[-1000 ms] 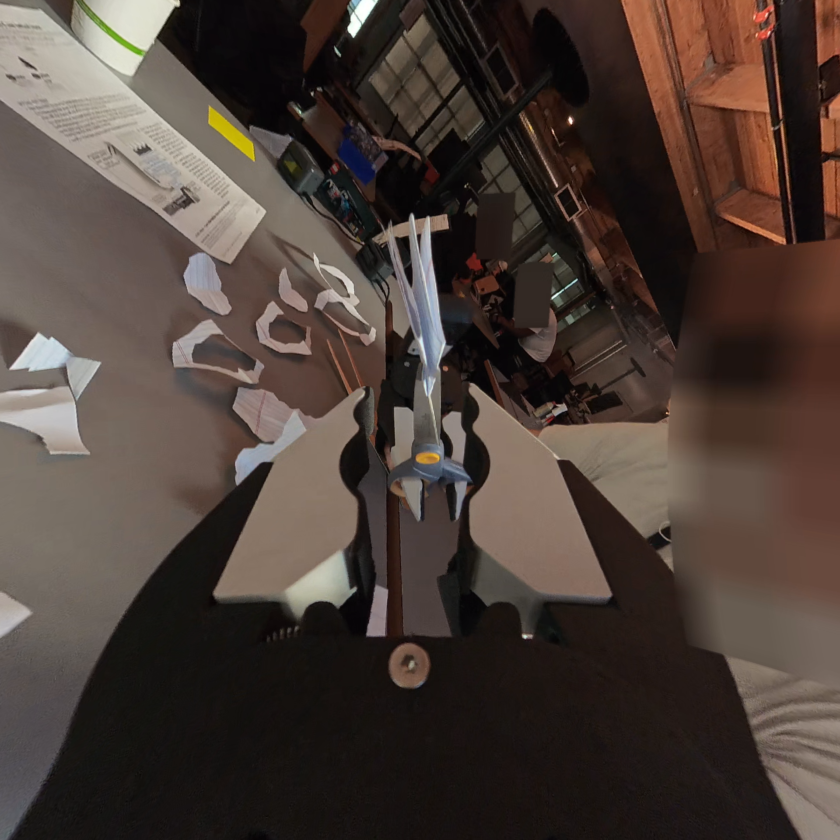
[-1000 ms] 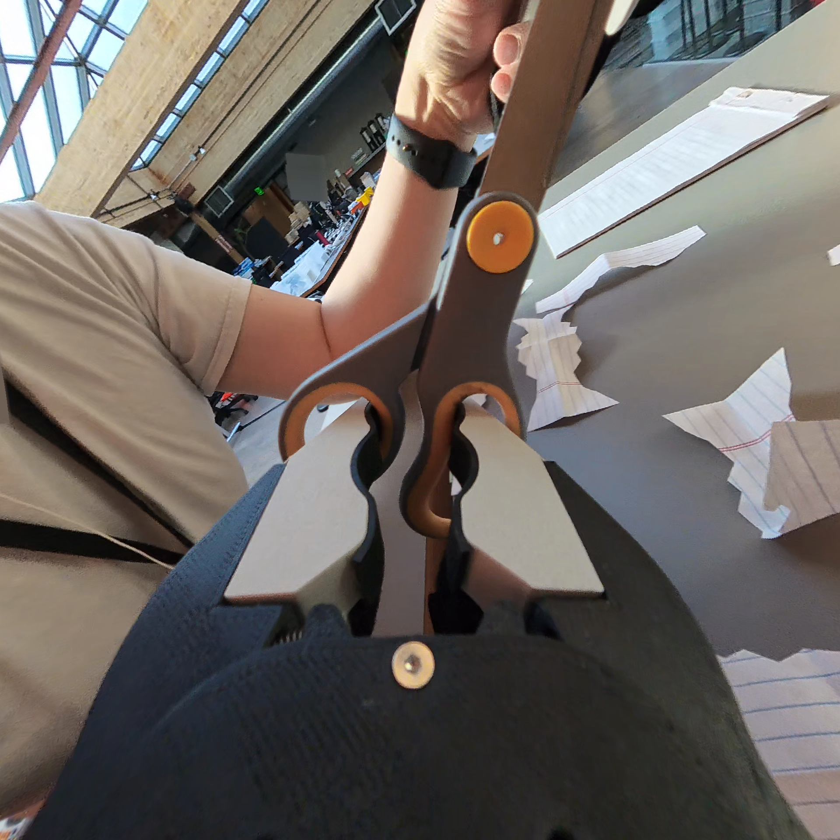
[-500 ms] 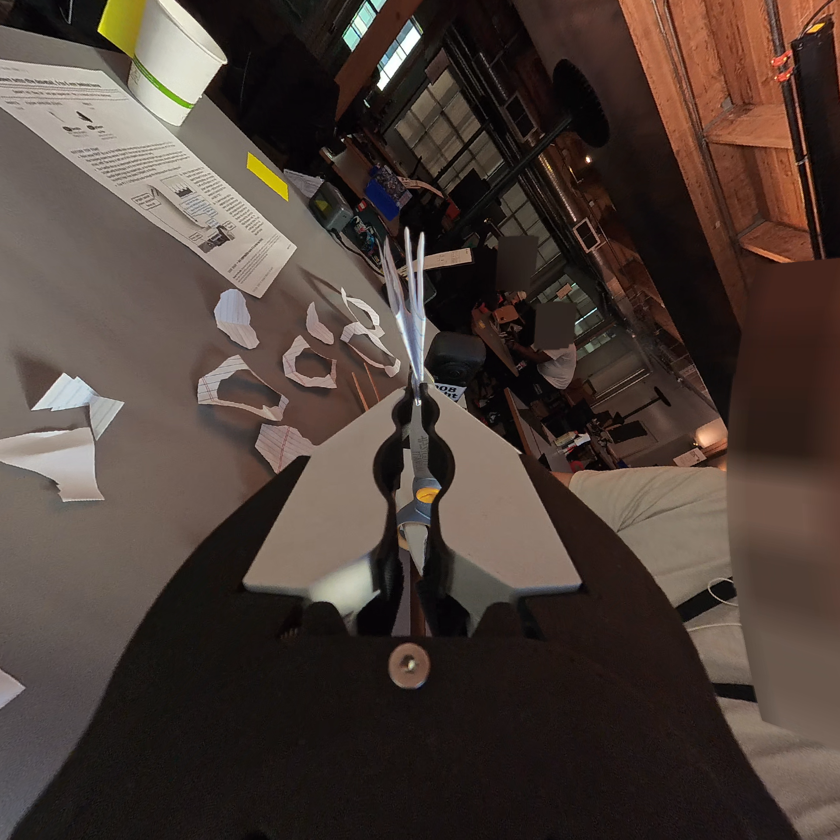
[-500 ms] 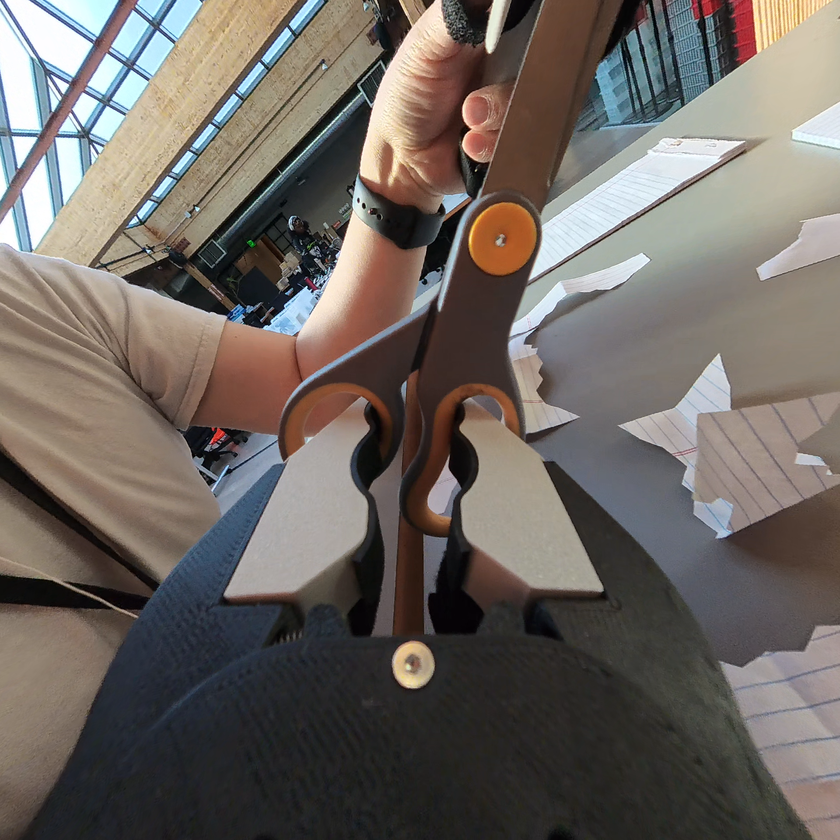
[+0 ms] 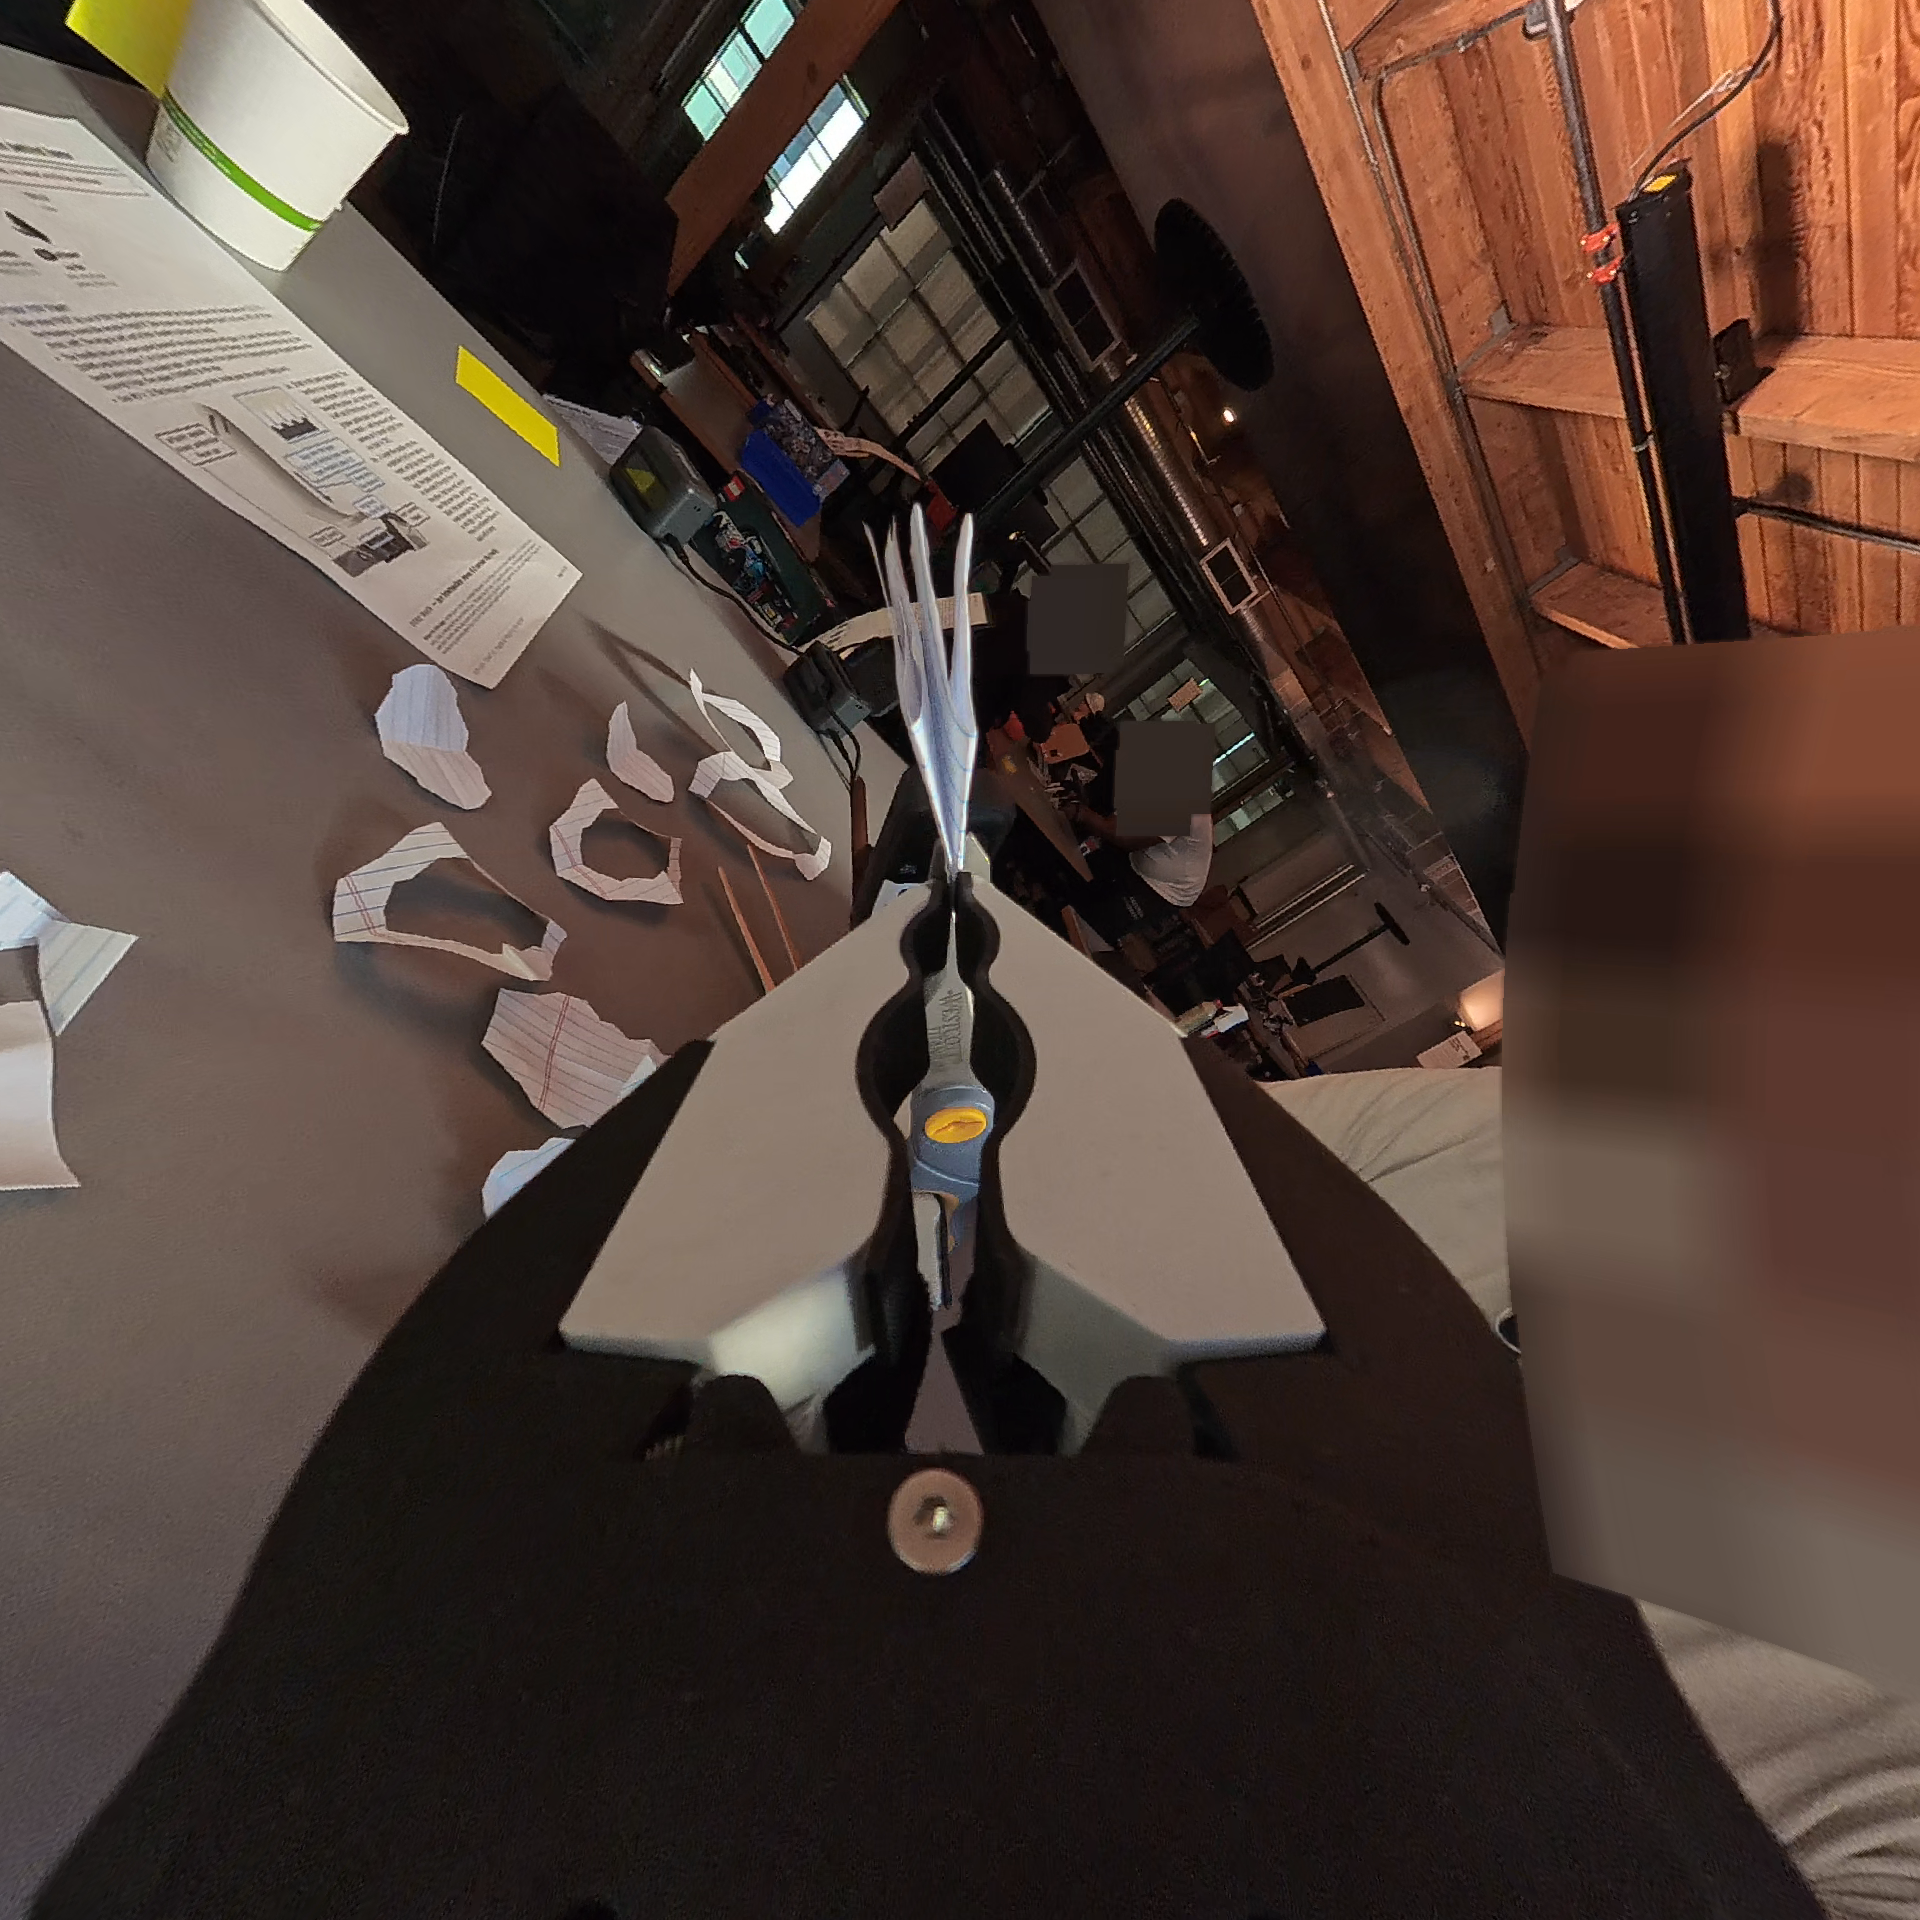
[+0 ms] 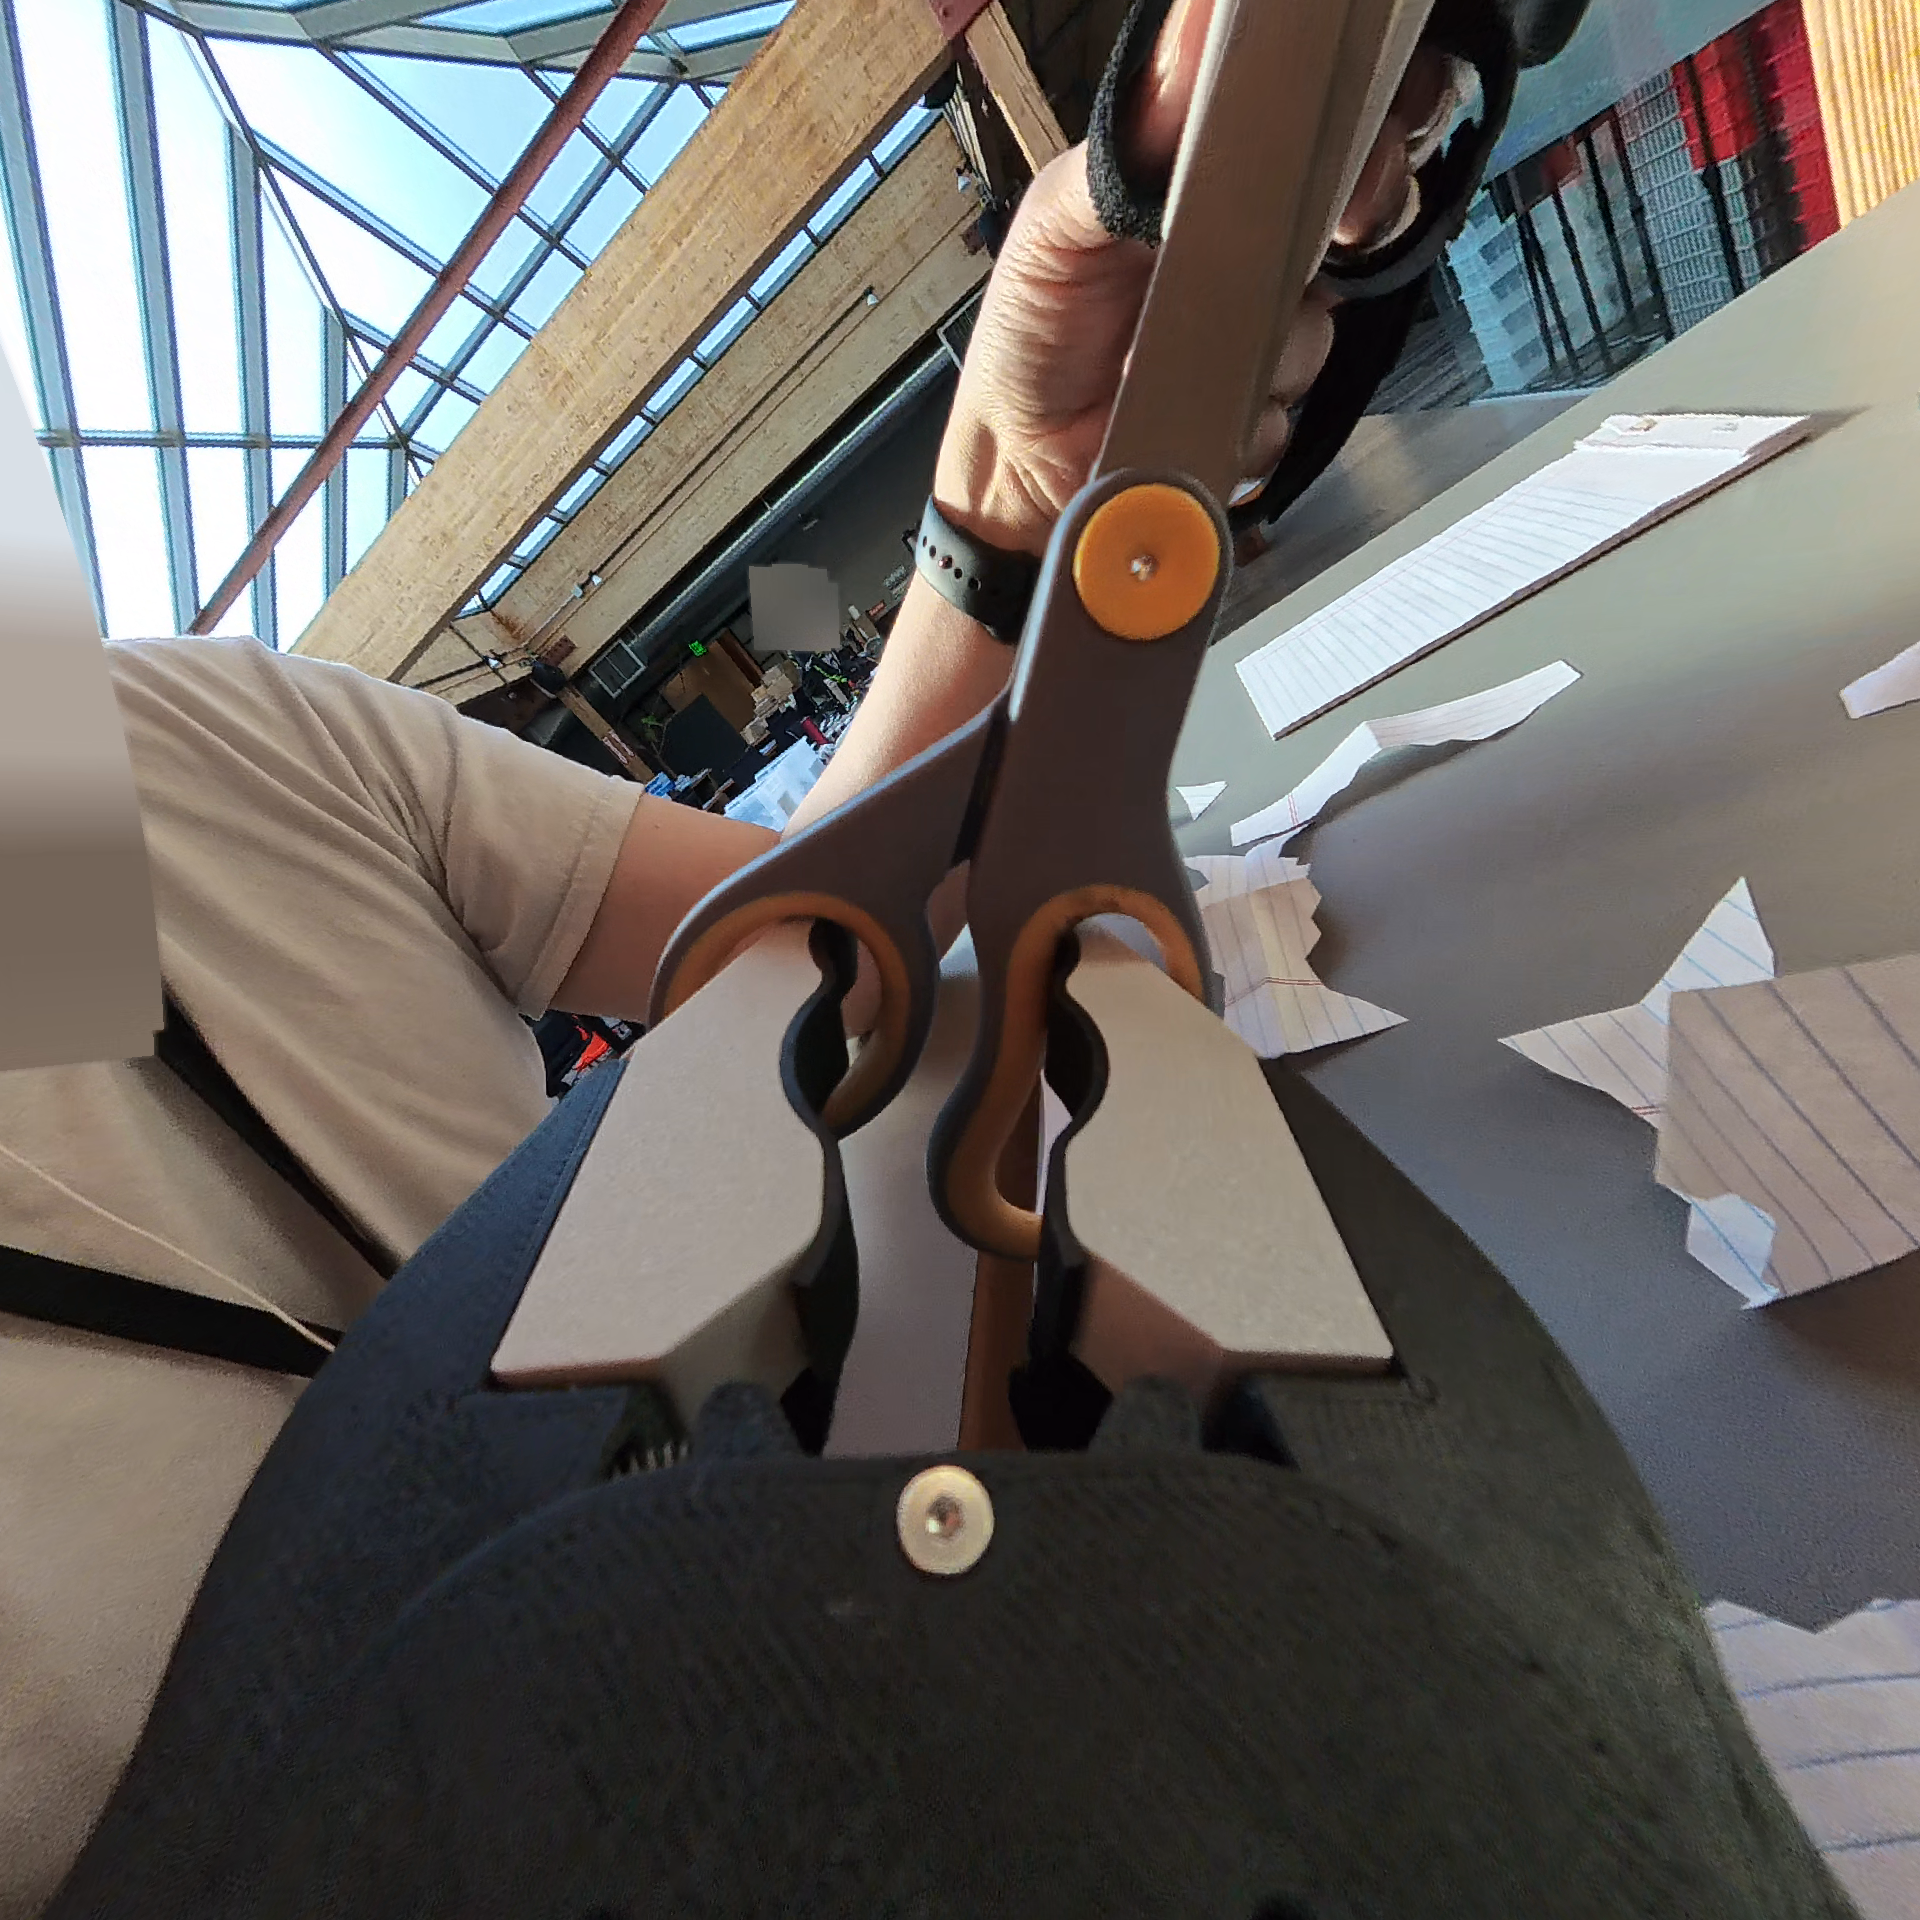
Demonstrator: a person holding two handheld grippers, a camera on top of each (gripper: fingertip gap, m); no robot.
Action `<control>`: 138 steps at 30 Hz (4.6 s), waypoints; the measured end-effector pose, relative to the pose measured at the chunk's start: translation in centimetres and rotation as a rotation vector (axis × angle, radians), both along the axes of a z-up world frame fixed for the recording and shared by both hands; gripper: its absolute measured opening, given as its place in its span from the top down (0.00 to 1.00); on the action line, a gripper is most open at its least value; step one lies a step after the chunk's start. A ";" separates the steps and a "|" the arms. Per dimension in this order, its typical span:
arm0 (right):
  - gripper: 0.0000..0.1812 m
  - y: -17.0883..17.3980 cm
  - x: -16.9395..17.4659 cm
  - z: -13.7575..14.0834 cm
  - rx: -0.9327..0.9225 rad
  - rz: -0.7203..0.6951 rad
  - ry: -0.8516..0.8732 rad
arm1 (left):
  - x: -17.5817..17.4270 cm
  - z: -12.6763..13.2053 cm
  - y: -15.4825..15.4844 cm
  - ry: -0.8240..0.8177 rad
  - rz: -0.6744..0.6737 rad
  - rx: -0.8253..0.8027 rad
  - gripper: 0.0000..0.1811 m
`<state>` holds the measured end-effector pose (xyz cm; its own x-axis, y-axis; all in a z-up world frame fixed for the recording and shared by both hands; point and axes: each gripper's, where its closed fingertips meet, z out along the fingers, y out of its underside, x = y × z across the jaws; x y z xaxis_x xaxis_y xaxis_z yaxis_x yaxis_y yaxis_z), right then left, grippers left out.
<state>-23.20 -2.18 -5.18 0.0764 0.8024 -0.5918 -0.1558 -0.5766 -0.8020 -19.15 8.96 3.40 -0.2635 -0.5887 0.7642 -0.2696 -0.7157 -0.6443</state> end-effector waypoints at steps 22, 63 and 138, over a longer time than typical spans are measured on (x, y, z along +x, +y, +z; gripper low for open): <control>0.82 0.1 -0.1 0.4 -0.041 -0.011 0.044 | 0.2 -0.8 -0.4 0.067 -0.003 0.009 1.00; 0.79 0.0 0.3 0.5 -0.044 -0.021 0.074 | 1.3 -1.7 -1.9 0.097 -0.068 -0.011 1.00; 0.85 -15.4 -8.6 -5.9 -0.506 0.065 -0.068 | -6.1 -12.3 -14.7 0.243 -0.234 -0.491 1.00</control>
